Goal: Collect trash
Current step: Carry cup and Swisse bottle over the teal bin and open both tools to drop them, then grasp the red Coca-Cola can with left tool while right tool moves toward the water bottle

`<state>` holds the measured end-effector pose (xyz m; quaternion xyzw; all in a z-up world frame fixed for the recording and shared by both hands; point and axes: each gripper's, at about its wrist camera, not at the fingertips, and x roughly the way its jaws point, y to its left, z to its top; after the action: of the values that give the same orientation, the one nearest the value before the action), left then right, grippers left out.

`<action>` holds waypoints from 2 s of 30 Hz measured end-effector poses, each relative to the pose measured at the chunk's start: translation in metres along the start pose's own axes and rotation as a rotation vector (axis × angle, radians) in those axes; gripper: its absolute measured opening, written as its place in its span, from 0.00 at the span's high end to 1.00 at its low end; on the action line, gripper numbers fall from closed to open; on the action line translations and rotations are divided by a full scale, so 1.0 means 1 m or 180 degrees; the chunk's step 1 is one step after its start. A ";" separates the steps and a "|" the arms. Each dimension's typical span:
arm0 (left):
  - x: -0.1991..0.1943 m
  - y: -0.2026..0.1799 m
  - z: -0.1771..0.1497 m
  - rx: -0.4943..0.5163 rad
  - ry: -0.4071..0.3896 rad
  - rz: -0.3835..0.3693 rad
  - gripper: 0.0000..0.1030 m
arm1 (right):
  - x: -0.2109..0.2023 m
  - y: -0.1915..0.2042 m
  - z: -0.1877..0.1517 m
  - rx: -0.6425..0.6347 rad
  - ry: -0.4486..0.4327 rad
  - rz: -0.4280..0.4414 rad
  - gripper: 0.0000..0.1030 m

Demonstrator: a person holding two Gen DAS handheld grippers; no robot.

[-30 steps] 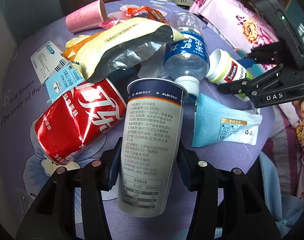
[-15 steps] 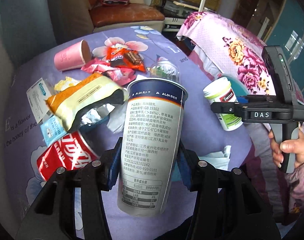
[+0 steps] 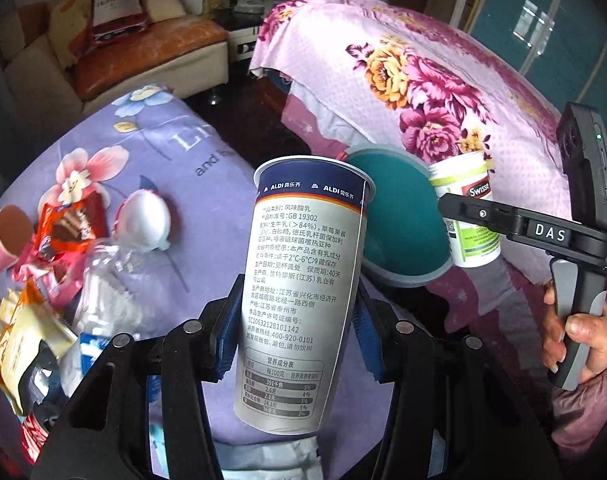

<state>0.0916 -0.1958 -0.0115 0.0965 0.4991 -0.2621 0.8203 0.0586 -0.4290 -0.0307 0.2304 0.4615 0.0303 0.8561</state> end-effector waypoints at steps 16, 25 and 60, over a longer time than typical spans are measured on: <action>0.133 -0.093 0.047 0.0537 0.0588 -0.0108 0.50 | 0.007 -0.097 0.001 0.0637 -0.0020 -0.0175 0.46; 0.145 -0.083 0.045 0.0434 0.0622 -0.0067 0.27 | 0.022 -0.097 -0.001 0.0634 0.0088 -0.0200 0.46; 0.013 0.027 -0.026 -0.0258 0.0079 -0.0180 0.11 | 0.037 0.014 -0.025 0.0117 0.0481 -0.0479 0.21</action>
<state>0.0905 -0.1666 -0.0383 0.0523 0.5219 -0.2636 0.8096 0.0624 -0.3974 -0.0649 0.2079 0.5413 -0.0253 0.8143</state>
